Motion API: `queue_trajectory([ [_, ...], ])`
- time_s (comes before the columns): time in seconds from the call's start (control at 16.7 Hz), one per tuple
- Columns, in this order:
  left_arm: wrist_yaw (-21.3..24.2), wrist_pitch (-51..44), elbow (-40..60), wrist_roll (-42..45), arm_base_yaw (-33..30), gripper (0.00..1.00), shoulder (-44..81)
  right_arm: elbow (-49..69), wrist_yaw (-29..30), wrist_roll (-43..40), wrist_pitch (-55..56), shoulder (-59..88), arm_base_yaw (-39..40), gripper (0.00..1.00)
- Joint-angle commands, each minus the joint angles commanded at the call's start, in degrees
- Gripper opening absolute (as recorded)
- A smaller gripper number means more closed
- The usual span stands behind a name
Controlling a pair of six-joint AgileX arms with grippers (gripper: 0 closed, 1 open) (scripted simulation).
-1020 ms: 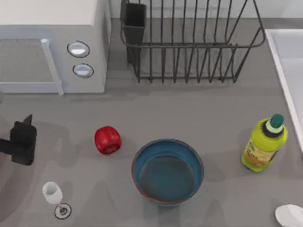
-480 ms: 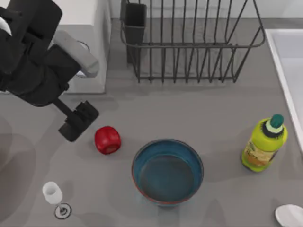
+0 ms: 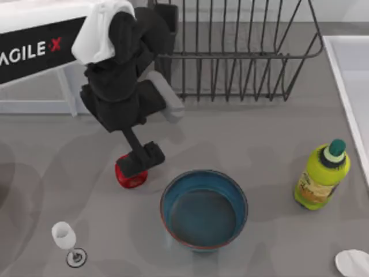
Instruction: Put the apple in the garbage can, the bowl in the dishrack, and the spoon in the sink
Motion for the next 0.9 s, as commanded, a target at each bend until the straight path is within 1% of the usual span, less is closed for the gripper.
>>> queue_trajectory([
  [0.24, -0.15, -2.70, 3.75, 1.36, -1.29, 1.00, 4.69, 0.00, 0.00, 0.00, 0.00, 0.00, 0.00, 1.00],
  [0.6, -0.14, -2.39, 3.40, 1.36, -1.03, 1.00, 4.61, 0.00, 0.00, 0.00, 0.00, 0.00, 0.00, 1.00],
  [0.72, -0.15, -0.22, 1.67, 1.60, -1.04, 1.00, 5.33, 0.00, 0.00, 0.00, 0.00, 0.00, 0.00, 1.00],
  [0.9, -0.15, 6.93, -2.55, 1.89, -0.76, 1.00, 7.39, 0.00, 0.00, 0.00, 0.00, 0.00, 0.00, 1.00],
])
